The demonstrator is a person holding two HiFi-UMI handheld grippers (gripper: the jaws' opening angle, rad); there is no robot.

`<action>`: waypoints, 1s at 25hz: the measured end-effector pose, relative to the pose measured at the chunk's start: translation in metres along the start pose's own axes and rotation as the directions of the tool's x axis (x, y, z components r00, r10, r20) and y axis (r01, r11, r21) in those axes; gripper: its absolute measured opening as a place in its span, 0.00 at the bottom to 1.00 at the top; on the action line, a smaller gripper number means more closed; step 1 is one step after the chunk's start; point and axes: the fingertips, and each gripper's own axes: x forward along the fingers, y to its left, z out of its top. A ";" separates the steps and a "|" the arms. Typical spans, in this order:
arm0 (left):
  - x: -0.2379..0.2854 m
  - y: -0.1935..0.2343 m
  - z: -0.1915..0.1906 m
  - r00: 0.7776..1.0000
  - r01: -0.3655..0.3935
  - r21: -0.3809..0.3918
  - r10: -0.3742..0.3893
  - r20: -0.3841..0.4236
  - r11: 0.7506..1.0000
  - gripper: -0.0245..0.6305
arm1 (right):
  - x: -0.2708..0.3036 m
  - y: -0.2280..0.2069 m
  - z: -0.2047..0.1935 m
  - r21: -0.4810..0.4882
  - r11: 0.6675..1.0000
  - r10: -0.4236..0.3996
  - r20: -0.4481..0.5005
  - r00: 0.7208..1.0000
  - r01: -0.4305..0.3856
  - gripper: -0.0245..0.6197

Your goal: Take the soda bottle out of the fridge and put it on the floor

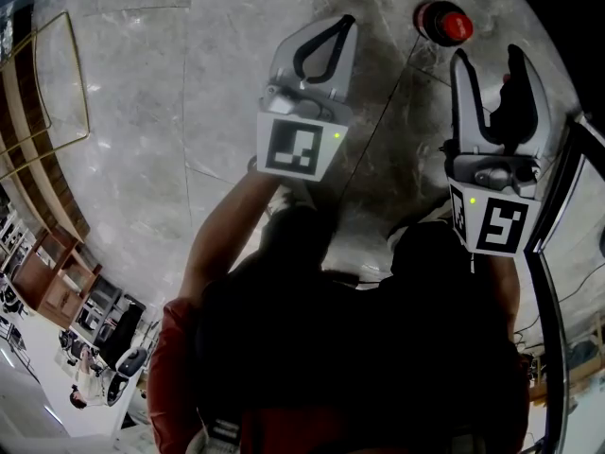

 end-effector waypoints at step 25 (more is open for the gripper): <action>0.000 0.000 0.001 1.000 0.000 0.004 0.000 0.005 1.000 0.04 | 0.000 -0.009 -0.013 -0.018 0.998 -0.059 -0.054 0.997 0.058 0.04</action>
